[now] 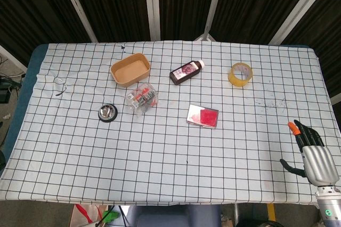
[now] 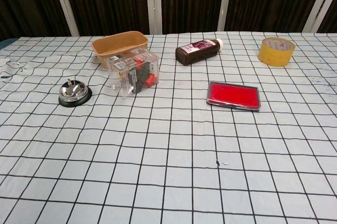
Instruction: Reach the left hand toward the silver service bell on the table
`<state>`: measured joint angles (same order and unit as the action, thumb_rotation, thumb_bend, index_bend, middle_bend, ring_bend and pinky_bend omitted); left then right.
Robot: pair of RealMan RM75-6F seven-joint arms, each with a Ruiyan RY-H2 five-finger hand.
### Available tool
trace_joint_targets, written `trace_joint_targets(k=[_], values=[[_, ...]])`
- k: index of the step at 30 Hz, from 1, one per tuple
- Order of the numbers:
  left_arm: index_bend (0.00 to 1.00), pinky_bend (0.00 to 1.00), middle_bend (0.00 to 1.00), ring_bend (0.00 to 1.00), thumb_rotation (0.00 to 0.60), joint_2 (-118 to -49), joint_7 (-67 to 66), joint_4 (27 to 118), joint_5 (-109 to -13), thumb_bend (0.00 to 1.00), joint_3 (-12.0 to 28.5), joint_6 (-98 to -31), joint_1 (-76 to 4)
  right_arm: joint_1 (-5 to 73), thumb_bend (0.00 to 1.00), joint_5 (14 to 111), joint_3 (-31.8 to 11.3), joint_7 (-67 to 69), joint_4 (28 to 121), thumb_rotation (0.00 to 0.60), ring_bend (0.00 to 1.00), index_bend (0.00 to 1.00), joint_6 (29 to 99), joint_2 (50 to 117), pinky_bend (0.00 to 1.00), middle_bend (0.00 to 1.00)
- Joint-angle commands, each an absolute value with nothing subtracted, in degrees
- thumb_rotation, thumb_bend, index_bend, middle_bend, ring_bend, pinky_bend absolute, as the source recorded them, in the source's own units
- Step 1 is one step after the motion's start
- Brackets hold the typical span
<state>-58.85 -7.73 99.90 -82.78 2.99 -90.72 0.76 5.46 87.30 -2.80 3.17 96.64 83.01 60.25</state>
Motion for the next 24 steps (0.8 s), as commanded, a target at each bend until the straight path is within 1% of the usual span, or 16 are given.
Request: trace_joint_targets(k=[1,12,19,24], values=[[0.00,0.00,0.03,0.00,0.600,-58.86,-7.89,99.97,-82.85,1.00,2.94,-90.68,0.76,5.49,0.25,87.23,-2.85,3.19,96.57,0.600,0.09,0.06,82.98,60.27,0.10,0.03],[0.00,0.00,0.03,0.00,0.600,-59.19,-8.83,100.25,-84.39,1.00,2.39,-90.18,0.33,5.32,0.25,87.64,-2.81,3.44,96.75,0.600,0.09,0.06,83.49,60.14,0.10,0.03],[0.00,0.00,0.03,0.00,0.600,-60.34,-10.26,98.42,-83.76,1.00,3.61,-84.90,-3.55,5.32,0.25,87.49,-2.60,3.26,96.69,0.600,0.09,0.06,83.08,60.06,0.10,0.03],[0.00,0.00,0.03,0.00,0.600,-62.47,-10.15,96.33,-82.80,1.00,5.49,-78.87,-8.41,5.24,0.25,87.68,-2.65,3.50,96.88,0.600,0.09,0.06,83.41,60.04,0.10,0.03]])
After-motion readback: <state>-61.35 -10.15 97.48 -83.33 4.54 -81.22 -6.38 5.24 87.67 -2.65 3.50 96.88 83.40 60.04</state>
